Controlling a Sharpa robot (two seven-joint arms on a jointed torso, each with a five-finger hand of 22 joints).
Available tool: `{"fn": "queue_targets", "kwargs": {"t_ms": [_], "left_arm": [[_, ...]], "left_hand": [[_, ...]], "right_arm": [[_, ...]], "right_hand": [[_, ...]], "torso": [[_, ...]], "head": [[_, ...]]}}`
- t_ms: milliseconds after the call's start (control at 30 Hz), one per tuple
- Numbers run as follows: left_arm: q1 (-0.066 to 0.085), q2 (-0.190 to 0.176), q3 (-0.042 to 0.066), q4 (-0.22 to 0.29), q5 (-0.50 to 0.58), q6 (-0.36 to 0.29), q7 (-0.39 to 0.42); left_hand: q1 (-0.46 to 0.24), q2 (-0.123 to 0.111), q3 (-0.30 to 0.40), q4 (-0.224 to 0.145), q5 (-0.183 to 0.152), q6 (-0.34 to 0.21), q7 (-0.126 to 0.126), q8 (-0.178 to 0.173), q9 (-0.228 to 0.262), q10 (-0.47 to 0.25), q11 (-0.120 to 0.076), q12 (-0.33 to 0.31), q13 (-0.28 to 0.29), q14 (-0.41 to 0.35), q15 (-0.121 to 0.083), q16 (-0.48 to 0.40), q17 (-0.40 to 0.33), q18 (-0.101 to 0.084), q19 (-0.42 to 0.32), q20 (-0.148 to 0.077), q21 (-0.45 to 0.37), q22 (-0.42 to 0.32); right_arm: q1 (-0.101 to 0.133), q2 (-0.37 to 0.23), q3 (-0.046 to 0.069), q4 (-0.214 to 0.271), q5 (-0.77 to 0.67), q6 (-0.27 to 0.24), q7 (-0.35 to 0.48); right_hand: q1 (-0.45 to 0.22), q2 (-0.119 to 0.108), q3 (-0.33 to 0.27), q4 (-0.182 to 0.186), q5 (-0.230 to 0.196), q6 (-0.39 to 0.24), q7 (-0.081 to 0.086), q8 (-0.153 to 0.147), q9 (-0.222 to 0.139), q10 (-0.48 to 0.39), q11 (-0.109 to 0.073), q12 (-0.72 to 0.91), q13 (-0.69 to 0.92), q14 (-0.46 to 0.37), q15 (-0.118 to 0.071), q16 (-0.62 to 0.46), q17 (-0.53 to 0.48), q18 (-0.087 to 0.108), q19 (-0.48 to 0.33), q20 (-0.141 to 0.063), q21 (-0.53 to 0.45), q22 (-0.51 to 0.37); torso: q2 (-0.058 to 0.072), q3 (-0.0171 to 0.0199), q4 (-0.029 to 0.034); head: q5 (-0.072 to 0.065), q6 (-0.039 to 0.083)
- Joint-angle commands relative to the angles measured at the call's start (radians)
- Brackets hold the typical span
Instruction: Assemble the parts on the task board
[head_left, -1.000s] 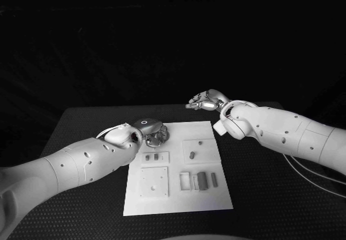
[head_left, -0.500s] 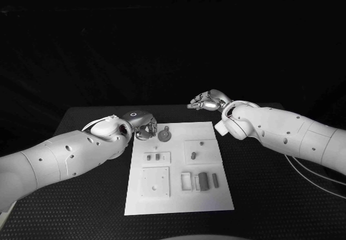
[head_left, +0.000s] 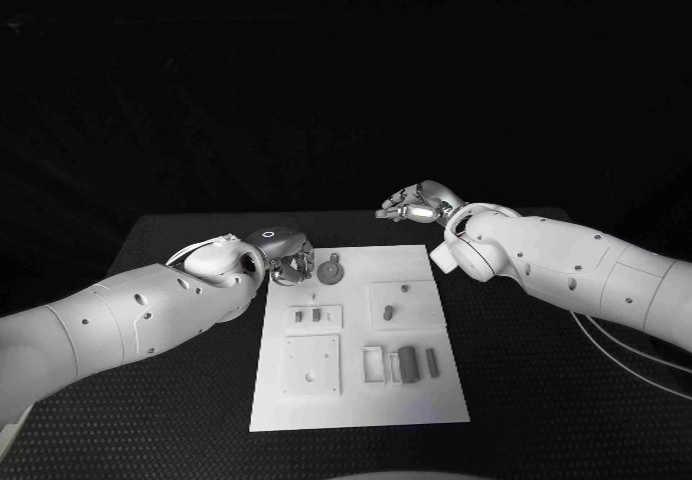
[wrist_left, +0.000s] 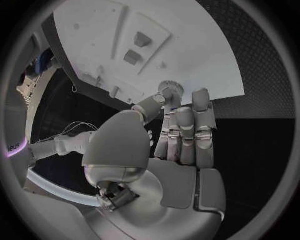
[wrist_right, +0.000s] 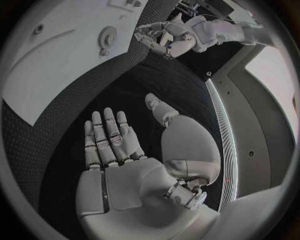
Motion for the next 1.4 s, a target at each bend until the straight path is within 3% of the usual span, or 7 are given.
{"fn": "queue_targets", "kwargs": {"t_ms": [33,600,1000,1400], "left_arm": [[-0.006,0.004,-0.002,0.000,0.007,0.016,0.002],[-0.021,-0.005,-0.024,0.012,0.011,0.025,0.004],[-0.031,0.005,-0.030,0.006,-0.002,0.022,0.010],[-0.032,0.008,-0.030,-0.003,-0.002,0.025,0.011]], "left_hand": [[-0.004,0.006,0.007,-0.002,-0.006,0.013,0.009,0.004,0.001,0.006,-0.001,0.006,0.001,0.008,-0.001,0.007,0.001,0.052,-0.001,-0.004,0.004,0.023],[-0.005,0.007,0.008,-0.002,-0.007,0.013,0.008,0.004,0.002,0.006,-0.001,0.006,0.002,0.009,-0.002,0.008,0.002,0.051,-0.002,-0.004,0.004,0.023],[-0.005,0.007,0.008,-0.002,-0.007,0.013,0.008,0.004,0.002,0.006,-0.001,0.005,0.003,0.009,-0.002,0.008,0.002,0.051,-0.002,-0.004,0.004,0.023],[-0.005,0.007,0.009,-0.002,-0.007,0.013,0.008,0.004,0.002,0.006,-0.001,0.005,0.003,0.008,-0.002,0.008,0.002,0.051,-0.002,-0.005,0.004,0.023]], "right_arm": [[0.000,0.001,0.000,0.000,-0.001,0.014,0.009],[-0.001,0.001,0.000,-0.001,-0.001,0.015,0.009],[-0.002,0.004,0.000,-0.003,-0.001,0.017,0.009],[-0.002,0.005,0.000,-0.005,-0.001,0.018,0.010]], "right_hand": [[0.001,0.011,-0.007,0.000,-0.002,-0.008,0.051,0.003,-0.001,-0.004,0.000,0.004,-0.002,-0.009,0.000,0.001,0.001,-0.001,0.004,0.000,-0.005,0.001],[0.001,0.012,-0.007,0.000,-0.002,-0.008,0.050,0.004,-0.001,-0.004,0.000,0.004,-0.002,-0.010,0.000,0.001,0.002,-0.001,0.005,0.000,-0.006,0.002],[0.001,0.013,-0.007,0.000,-0.002,-0.009,0.051,0.004,-0.001,-0.005,0.000,0.005,-0.002,-0.010,0.000,0.001,0.002,-0.001,0.005,0.000,-0.007,0.003],[0.001,0.013,-0.008,0.000,-0.002,-0.009,0.051,0.005,-0.002,-0.005,0.000,0.006,-0.002,-0.010,0.000,0.002,0.002,0.000,0.005,0.000,-0.008,0.004]], "torso": [[0.001,0.0009,-0.0008],[0.000,0.0007,0.0002],[0.001,0.0003,-0.0014],[0.001,0.0013,-0.0015]], "head": [[0.000,-0.002],[-0.002,-0.008],[-0.002,-0.009],[-0.003,-0.010]]}}
